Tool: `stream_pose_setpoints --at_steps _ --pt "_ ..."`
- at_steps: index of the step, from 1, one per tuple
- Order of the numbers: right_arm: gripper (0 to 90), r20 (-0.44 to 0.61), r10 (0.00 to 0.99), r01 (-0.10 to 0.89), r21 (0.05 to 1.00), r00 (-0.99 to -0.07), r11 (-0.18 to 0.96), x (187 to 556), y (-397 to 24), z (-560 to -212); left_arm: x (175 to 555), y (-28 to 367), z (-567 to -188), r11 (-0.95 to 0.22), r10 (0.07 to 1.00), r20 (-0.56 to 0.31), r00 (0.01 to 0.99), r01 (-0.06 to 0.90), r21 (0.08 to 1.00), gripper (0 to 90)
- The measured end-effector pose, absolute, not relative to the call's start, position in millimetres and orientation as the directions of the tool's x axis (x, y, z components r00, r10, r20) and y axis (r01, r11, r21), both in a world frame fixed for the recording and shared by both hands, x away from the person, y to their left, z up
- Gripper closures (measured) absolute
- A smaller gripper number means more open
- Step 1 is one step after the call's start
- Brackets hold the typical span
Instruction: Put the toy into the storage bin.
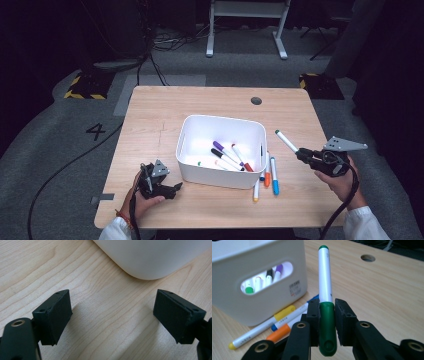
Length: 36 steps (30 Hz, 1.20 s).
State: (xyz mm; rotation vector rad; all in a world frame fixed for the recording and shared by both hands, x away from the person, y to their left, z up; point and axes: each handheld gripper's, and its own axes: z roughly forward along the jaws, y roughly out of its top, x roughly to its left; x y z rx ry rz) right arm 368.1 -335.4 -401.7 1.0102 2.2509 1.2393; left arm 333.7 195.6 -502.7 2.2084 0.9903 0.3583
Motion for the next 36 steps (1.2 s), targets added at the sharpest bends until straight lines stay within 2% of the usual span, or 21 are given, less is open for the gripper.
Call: stream_pose_setpoints --at_steps 9,20,36 --pt "75.3 -0.034 0.688 0.330 0.859 -0.725 0.390 378 -303 -364 334 196 -503 -0.478 0.740 -0.025 0.672 0.552 0.683 15.3" --pt "75.3 -0.087 0.588 0.259 0.840 -0.804 0.478 386 -251 -342 334 196 -503 -0.478 0.740 -0.026 0.672 0.552 0.683 15.3" --pt "75.3 -0.089 0.458 0.228 0.774 -0.885 0.591 398 -181 -346 334 196 -503 -0.479 0.739 -0.024 0.673 0.551 0.683 15.3"
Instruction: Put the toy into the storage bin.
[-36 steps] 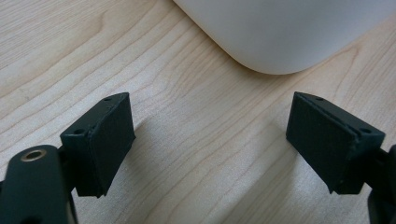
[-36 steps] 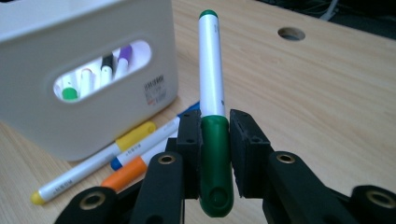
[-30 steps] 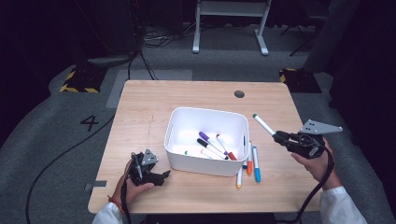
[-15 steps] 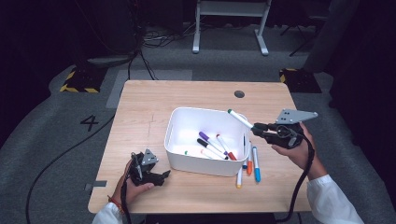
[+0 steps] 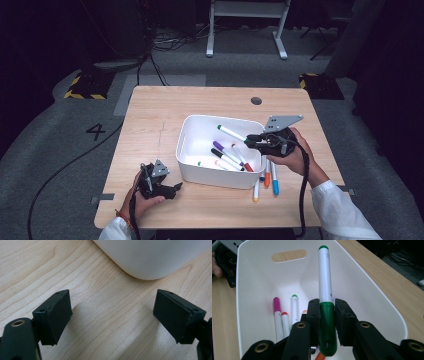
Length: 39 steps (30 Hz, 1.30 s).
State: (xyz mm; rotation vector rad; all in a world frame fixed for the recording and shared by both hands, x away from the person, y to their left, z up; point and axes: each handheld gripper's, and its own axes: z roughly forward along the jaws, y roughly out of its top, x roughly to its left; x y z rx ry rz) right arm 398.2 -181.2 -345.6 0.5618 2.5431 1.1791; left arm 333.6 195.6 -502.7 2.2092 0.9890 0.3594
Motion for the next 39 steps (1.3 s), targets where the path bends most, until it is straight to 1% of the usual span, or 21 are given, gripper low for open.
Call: stream_pose_setpoints --at_steps 6,14,19,26,30,31,32,35,36,39 --pt "75.3 -0.076 0.416 0.228 0.741 -0.906 0.632 404 -164 -354 334 196 -503 -0.479 0.740 -0.025 0.673 0.552 0.683 15.3" --pt "75.3 -0.065 0.350 0.216 0.679 -0.934 0.702 402 -145 -364 334 196 -503 -0.478 0.740 -0.025 0.672 0.552 0.683 15.3" --pt "75.3 -0.056 0.300 0.197 0.638 -0.952 0.745 399 -137 -369 334 196 -503 -0.478 0.740 -0.025 0.672 0.552 0.683 15.3" --pt "75.2 -0.041 0.252 0.184 0.574 -0.967 0.798 397 -133 -376 334 196 -503 -0.478 0.740 -0.026 0.672 0.552 0.683 15.3" --pt "75.3 -0.034 0.230 0.173 0.559 -0.973 0.811 395 -131 -379 334 196 -503 -0.477 0.740 -0.027 0.672 0.553 0.683 15.3" --pt "75.3 -0.028 0.241 0.186 0.551 -0.970 0.814 394 -131 -379 334 196 -503 -0.478 0.740 -0.026 0.672 0.552 0.683 15.3" --pt "75.3 -0.036 0.232 0.173 0.558 -0.972 0.812 395 -131 -379 334 196 -503 -0.478 0.740 -0.026 0.673 0.552 0.683 15.3" --pt "75.2 -0.030 0.247 0.189 0.555 -0.969 0.810 394 -131 -379 334 196 -503 -0.478 0.740 -0.026 0.672 0.552 0.683 15.3" --pt "75.2 -0.047 0.242 0.174 0.564 -0.969 0.807 395 -132 -379 334 196 -503 -0.478 0.740 -0.026 0.672 0.552 0.683 15.3" --pt "71.2 -0.055 0.259 0.179 0.584 -0.964 0.792 395 -134 -377 334 196 -503 -0.478 0.740 -0.026 0.672 0.552 0.683 15.3"
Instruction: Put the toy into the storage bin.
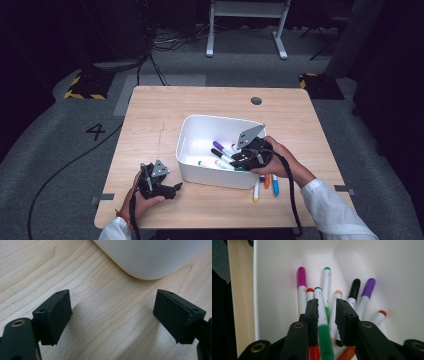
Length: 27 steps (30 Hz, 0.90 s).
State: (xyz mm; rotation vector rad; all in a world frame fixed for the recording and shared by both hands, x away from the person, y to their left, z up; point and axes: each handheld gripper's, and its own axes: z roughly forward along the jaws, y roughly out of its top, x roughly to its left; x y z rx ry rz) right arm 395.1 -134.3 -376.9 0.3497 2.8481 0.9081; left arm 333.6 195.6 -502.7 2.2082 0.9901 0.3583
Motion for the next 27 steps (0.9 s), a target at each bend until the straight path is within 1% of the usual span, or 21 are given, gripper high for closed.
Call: stream_pose_setpoints --at_steps 3,5,8,10,12,14,18,20,22,27 --pt "68.5 -0.061 0.286 0.192 0.608 -0.956 0.770 396 -139 -374 334 196 -503 -0.478 0.740 -0.026 0.672 0.552 0.683 15.3" --pt "64.3 -0.078 0.303 0.191 0.625 -0.950 0.757 396 -144 -370 334 196 -503 -0.478 0.740 -0.025 0.673 0.552 0.683 15.3" --pt "60.9 -0.088 0.336 0.195 0.667 -0.938 0.719 396 -154 -363 334 196 -503 -0.478 0.740 -0.025 0.672 0.552 0.683 15.3" --pt "55.3 -0.096 0.368 0.204 0.691 -0.925 0.693 393 -161 -357 334 196 -503 -0.479 0.740 -0.025 0.673 0.552 0.683 15.3" --pt "53.6 -0.111 0.392 0.199 0.717 -0.913 0.667 389 -169 -351 334 196 -503 -0.478 0.740 -0.025 0.672 0.552 0.683 15.3" --pt "48.6 -0.115 0.429 0.205 0.750 -0.896 0.629 384 -179 -344 334 196 -503 -0.479 0.740 -0.024 0.673 0.551 0.683 15.3" --pt "43.6 -0.134 0.475 0.207 0.774 -0.870 0.599 376 -199 -338 334 196 -503 -0.480 0.739 -0.024 0.673 0.551 0.683 15.3" --pt "40.4 -0.137 0.508 0.223 0.781 -0.850 0.583 371 -210 -338 334 196 -503 -0.480 0.739 -0.023 0.673 0.551 0.683 15.3" --pt "40.3 -0.147 0.528 0.228 0.783 -0.836 0.579 366 -221 -340 334 196 -503 -0.480 0.739 -0.023 0.673 0.551 0.683 15.3" --pt "34.7 -0.168 0.578 0.244 0.787 -0.799 0.566 354 -249 -353 334 196 -503 -0.479 0.740 -0.024 0.673 0.551 0.683 15.3"
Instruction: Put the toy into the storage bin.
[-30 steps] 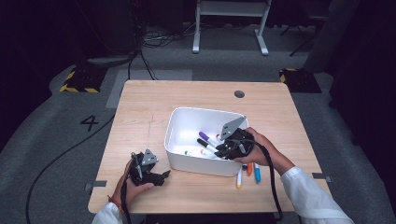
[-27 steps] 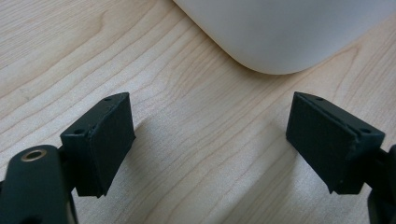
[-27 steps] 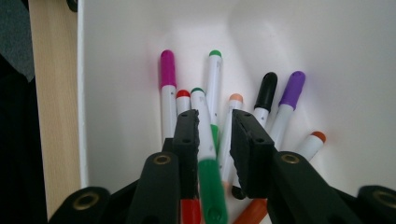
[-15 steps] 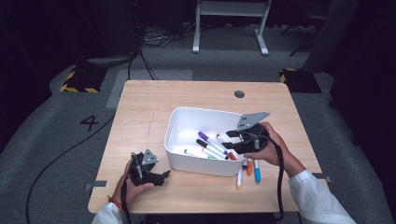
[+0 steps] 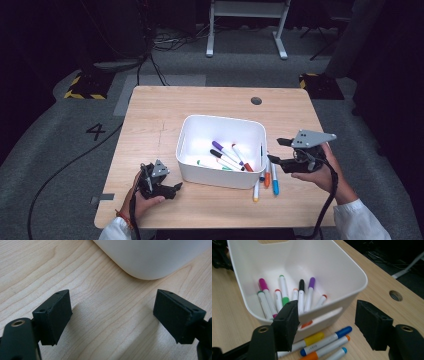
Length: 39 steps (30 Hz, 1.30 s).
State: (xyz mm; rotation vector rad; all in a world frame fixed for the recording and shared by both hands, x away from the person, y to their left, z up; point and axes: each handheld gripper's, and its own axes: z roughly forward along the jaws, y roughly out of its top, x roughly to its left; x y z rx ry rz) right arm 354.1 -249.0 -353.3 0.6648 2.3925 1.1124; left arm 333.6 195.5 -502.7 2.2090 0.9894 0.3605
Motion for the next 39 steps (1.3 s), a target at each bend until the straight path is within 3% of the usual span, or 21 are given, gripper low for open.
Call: stream_pose_setpoints --at_steps 6,17,32,39 --pt "31.9 -0.156 0.624 0.289 0.784 -0.766 0.550 342 -273 -387 333 195 -503 -0.478 0.741 -0.024 0.671 0.553 0.683 15.3" --pt "31.3 -0.070 0.668 0.426 0.721 -0.741 0.547 333 -276 -454 333 195 -503 -0.478 0.742 -0.023 0.670 0.553 0.683 15.3" --pt "32.5 -0.049 0.718 0.504 0.679 -0.694 0.534 339 -283 -479 334 195 -503 -0.479 0.740 -0.025 0.673 0.552 0.683 15.3" --pt "37.3 -0.058 0.754 0.544 0.657 -0.654 0.522 342 -298 -487 334 195 -503 -0.479 0.738 -0.028 0.675 0.552 0.682 15.3"
